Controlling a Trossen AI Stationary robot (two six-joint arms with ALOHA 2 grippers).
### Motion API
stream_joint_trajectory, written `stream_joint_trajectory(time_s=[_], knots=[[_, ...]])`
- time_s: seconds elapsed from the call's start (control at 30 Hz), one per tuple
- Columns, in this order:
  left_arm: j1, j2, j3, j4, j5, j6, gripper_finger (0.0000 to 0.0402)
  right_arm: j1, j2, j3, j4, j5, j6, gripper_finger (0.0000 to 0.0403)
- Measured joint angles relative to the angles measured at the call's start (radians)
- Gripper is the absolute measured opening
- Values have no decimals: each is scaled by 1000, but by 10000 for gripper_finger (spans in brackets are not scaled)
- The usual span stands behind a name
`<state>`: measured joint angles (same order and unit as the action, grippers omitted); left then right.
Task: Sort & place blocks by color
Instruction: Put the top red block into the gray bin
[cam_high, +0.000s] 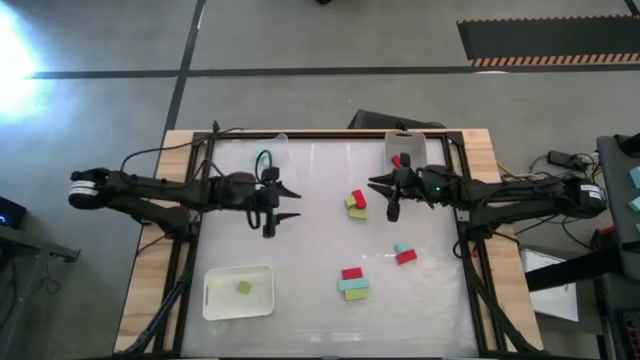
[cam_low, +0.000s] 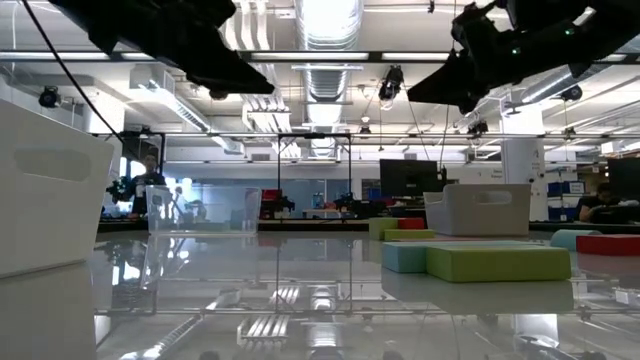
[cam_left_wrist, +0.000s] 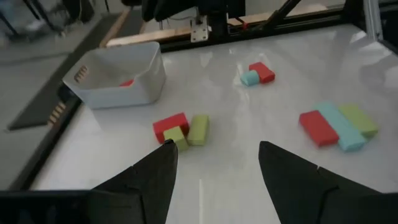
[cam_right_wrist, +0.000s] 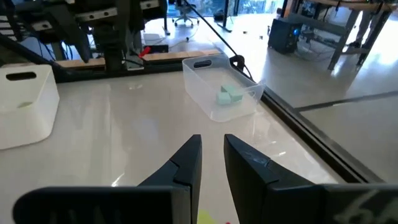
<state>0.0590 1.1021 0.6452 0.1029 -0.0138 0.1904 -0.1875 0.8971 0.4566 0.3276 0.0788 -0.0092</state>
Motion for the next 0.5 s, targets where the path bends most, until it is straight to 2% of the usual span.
stream_joint_trajectory(time_s=[0.2,0.3,0.5], knots=[[7,-58,-13,4,-94,116,209,0,91,99,-48,0,0,59],[7,-74,-10,4,-107,156,209,0,135,163,-100,0,1,59],[8,-84,-13,1,-116,164,209,0,222,310,-330,1,10,59]])
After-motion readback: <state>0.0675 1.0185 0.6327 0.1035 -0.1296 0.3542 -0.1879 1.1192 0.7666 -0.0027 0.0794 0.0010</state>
